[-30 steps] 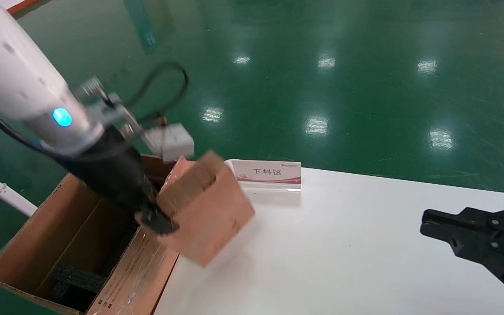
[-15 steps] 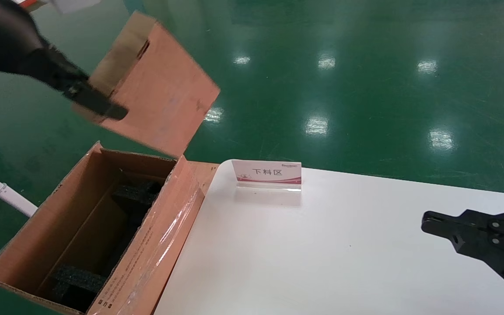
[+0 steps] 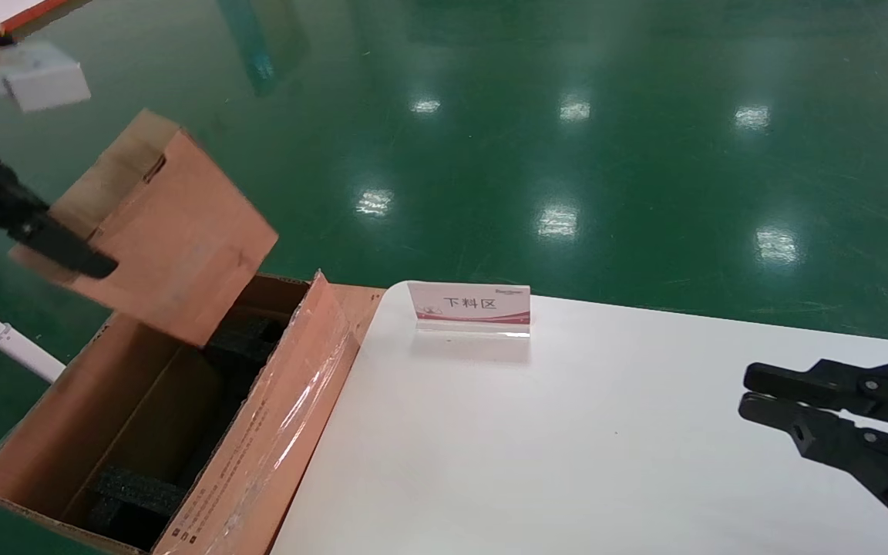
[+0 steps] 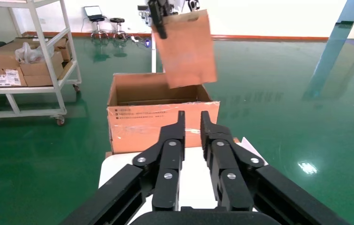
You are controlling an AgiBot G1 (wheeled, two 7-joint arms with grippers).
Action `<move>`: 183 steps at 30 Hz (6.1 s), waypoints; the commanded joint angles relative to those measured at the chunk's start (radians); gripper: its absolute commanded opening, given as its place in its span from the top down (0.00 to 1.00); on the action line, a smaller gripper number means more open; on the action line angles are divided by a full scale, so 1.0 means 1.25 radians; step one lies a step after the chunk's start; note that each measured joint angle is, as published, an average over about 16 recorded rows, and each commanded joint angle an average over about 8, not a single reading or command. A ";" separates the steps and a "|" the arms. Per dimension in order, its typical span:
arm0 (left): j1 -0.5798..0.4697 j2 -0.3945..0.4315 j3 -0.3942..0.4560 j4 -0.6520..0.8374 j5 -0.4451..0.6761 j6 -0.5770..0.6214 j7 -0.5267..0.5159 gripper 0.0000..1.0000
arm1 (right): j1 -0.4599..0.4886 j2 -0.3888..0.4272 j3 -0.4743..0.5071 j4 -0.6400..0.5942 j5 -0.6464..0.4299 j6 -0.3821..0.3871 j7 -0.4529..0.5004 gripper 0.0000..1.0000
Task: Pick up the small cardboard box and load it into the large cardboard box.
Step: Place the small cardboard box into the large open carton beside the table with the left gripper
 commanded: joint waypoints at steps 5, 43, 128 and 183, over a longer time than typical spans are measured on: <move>0.007 -0.009 0.078 -0.003 -0.014 -0.004 0.006 1.00 | 0.000 0.000 0.000 0.000 0.000 0.000 0.000 0.00; 0.123 -0.118 0.181 -0.114 0.004 -0.163 -0.117 1.00 | 0.000 0.001 -0.002 0.000 0.001 0.001 -0.001 0.00; 0.417 -0.045 0.174 0.083 0.028 -0.375 -0.131 1.00 | 0.001 0.002 -0.006 0.000 0.004 0.003 -0.003 0.00; 0.479 -0.021 0.167 0.138 0.008 -0.367 -0.108 0.00 | 0.001 0.003 -0.007 0.000 0.005 0.003 -0.003 0.00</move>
